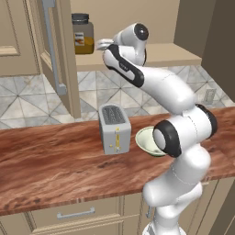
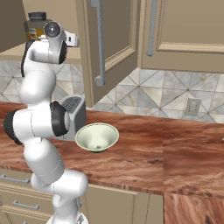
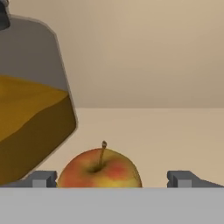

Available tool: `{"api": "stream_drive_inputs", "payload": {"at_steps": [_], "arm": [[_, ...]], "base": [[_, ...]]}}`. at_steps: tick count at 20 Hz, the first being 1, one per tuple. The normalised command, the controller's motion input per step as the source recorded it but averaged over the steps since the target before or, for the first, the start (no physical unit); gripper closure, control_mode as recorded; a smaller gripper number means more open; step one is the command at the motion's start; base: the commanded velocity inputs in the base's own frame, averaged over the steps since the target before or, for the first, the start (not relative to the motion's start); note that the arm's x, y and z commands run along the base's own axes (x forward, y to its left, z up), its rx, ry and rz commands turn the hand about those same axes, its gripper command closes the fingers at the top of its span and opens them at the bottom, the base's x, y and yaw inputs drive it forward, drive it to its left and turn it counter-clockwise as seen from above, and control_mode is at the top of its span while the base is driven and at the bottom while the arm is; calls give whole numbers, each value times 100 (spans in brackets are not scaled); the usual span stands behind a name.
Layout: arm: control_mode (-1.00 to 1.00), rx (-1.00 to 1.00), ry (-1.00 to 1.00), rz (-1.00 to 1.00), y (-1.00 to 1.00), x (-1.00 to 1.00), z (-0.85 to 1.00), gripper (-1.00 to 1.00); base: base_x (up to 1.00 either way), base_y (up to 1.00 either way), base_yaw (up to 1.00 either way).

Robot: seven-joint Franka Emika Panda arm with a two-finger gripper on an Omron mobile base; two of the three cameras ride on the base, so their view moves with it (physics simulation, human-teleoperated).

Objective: Open the cabinet. Pick the kiwi and apple from the cabinet and place them into the bowl. Then close the cabinet.

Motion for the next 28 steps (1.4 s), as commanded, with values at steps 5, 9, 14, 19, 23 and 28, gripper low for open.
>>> {"api": "stream_drive_inputs", "payload": {"at_steps": [5,9,14,19,23,28], "arm": [[-100,0,1,0,26,38,-18,-100],[-100,0,0,0,0,13,-4,100],[-100,0,0,0,0,-4,0,100],[-100,0,-1,0,0,-41,0,100],[-100,0,-13,0,0,-88,0,100],[-100,4,-17,0,-2,-100,33,100]], "base": [[0,0,0],[0,0,0],[0,0,0],[0,0,0],[0,0,0],[0,0,0]]}}
